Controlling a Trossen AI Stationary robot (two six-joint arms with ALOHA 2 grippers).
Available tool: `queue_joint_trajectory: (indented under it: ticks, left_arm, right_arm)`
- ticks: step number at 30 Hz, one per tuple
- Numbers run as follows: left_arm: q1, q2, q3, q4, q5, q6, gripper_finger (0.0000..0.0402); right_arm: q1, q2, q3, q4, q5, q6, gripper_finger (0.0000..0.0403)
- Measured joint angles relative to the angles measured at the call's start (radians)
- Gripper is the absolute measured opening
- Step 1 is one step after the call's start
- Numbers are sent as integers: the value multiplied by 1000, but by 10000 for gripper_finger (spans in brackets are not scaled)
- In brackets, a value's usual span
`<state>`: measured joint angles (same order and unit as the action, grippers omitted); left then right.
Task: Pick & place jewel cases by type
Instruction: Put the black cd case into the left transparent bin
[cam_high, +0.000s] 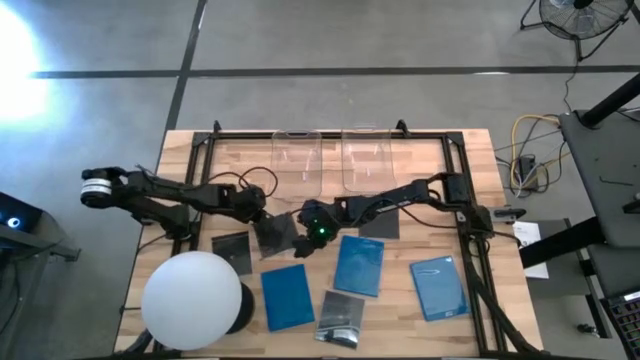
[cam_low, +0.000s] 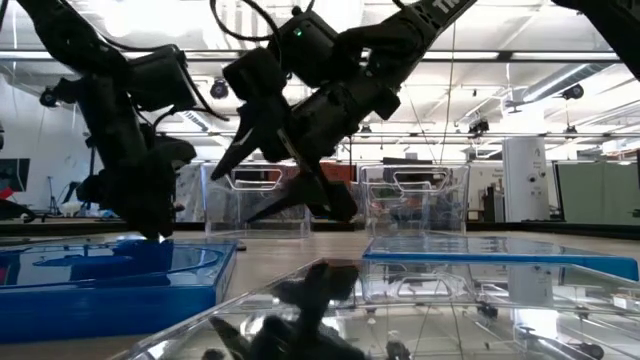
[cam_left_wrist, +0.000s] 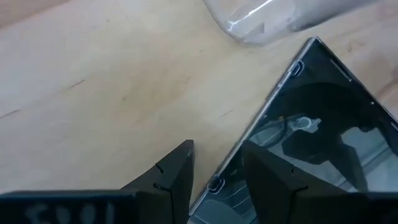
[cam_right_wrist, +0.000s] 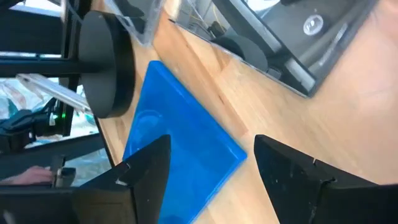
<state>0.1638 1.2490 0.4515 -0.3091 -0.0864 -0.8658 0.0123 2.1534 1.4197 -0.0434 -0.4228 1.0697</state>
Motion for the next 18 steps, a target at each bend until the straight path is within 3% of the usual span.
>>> queue_joint_trajectory:
  ticks: [10, 18]
  left_arm:
    - [1, 25, 0, 42, 56, 1, 121]
    - [1, 22, -1, 119, 195, -35, 121]
  right_arm:
    - [3, 35, 0, 28, 28, 30, 226]
    - [-12, 78, 2, 41, 44, 34, 226]
